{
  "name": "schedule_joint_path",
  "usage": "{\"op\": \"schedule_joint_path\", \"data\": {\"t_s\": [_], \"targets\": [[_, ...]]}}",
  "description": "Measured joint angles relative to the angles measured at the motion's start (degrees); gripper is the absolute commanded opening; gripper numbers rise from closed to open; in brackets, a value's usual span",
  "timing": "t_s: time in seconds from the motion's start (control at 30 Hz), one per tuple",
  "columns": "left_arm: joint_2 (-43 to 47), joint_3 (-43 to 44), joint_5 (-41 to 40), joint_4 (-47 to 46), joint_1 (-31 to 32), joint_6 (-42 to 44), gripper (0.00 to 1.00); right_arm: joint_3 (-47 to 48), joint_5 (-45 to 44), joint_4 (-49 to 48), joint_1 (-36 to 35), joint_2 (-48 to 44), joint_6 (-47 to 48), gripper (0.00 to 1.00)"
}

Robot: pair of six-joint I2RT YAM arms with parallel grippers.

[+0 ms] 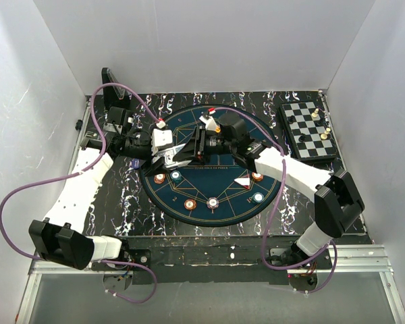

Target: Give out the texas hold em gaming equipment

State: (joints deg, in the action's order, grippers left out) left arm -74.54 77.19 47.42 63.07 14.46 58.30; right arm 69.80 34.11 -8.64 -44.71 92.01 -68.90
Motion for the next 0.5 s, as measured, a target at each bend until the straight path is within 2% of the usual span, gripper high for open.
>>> {"op": "schedule_joint_path", "data": {"t_s": [0.13, 0.27, 0.5], "targets": [[0.0, -0.66, -0.44, 0.83, -0.02, 0.87, 0.13, 0.09, -0.72, 5.4, 0.0, -1.84, 3.26, 0.52], [0.0, -1.11, -0.98, 2.6, -0.02, 2.19, 0.12, 0.22, -1.84, 11.06, 0.07, -4.55, 6.6, 0.53], [0.0, -1.11, -1.46, 4.85, 0.48, 4.37, 0.12, 0.76, -2.38, 15.04, 0.07, -5.16, 8.76, 0.53]]}}
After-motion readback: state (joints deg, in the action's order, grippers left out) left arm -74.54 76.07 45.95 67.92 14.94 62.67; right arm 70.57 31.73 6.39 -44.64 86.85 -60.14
